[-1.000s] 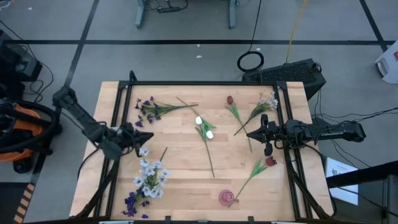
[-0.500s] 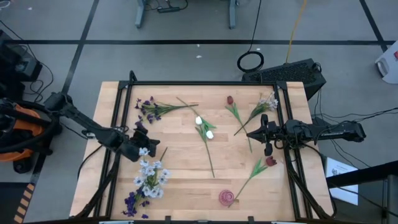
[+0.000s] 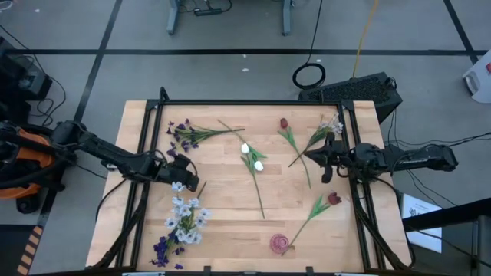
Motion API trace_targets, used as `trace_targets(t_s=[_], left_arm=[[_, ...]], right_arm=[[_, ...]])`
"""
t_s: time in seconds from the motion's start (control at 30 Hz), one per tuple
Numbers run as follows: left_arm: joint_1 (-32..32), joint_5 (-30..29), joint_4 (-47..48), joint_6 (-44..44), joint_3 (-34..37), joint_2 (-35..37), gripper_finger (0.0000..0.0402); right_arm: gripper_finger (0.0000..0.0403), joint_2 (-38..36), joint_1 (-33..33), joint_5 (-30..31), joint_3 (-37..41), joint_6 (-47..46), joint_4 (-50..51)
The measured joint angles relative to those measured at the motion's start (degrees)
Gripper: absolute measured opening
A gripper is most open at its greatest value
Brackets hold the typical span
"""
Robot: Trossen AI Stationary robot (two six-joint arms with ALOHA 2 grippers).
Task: Sort flowers into vase by color
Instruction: Put the top red tulip into the pink vase
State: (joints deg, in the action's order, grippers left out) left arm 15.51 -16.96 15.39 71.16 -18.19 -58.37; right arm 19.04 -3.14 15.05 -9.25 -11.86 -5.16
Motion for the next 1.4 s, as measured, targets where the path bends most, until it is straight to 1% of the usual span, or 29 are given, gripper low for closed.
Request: trace_targets(t_s=[0.1, 0.2, 0.27, 0.33, 0.43, 0.5, 0.67, 0.77, 0.9, 0.97, 1.1, 1.2, 1.3, 1.4], left_arm=[[-3.22, 1.71, -2.95, -4.16, 0.02, 0.02, 0.0], [-5.59, 1.79, -7.09, -8.4, 0.02, 0.04, 0.0], [-6.81, 2.11, -9.67, -11.42, 0.02, 0.04, 0.0], [-7.93, 3.69, -11.56, -14.63, 0.02, 0.04, 0.0], [-9.3, 7.24, -11.92, -18.24, 0.02, 0.04, 0.0], [-9.87, 9.49, -11.79, -19.63, 0.02, 0.04, 0.0], [-10.18, 12.07, -11.71, -22.88, 0.02, 0.04, 0.0], [-10.18, 12.32, -11.53, -24.04, 0.02, 0.04, 0.0], [-10.18, 12.34, -11.4, -23.61, 0.02, 0.04, 0.0], [-10.18, 12.74, -11.4, -23.66, 0.02, 0.04, 0.0], [-10.18, 15.34, -11.4, -25.12, 0.02, 0.04, 0.0], [-10.18, 15.68, -11.42, -25.09, 0.02, 0.04, 0.0], [-10.18, 15.68, -11.46, -25.01, 0.02, 0.04, 0.0], [-10.18, 16.42, -11.46, -24.99, 0.02, 0.04, 0.0]], right_arm=[[0.0, 8.86, 0.02, 5.96, -8.16, -1.85, 6.56], [0.0, 19.08, 0.39, 14.02, -18.32, -10.91, 18.58], [0.0, 26.31, 1.58, 17.68, -25.23, -16.23, 28.48], [0.0, 33.29, 3.62, 18.75, -31.68, -19.81, 36.79], [0.0, 42.9, 7.49, 18.97, -40.27, -23.75, 45.42], [0.0, 48.49, 10.46, 17.3, -45.08, -25.19, 49.11], [0.0004, 60.18, 17.84, 6.93, -53.64, -25.3, 52.81], [0.0018, 65.63, 22.11, 1.1, -55.52, -25.28, 55.48], [0.0052, 71.42, 27.11, -6.09, -55.56, -24.95, 57.07], [0.0074, 73.89, 28.49, -7.64, -55.56, -24.5, 56.84], [0.012, 78.2, 29.85, -7.58, -55.56, -24.33, 54.53], [0.015, 80.94, 30.16, -7.4, -55.56, -22.71, 50.98], [0.017, 84.06, 30.23, -7.42, -55.56, -22.45, 47.57], [0.0176, 87.4, 30.21, -7.65, -55.59, -22.42, 46.72]])
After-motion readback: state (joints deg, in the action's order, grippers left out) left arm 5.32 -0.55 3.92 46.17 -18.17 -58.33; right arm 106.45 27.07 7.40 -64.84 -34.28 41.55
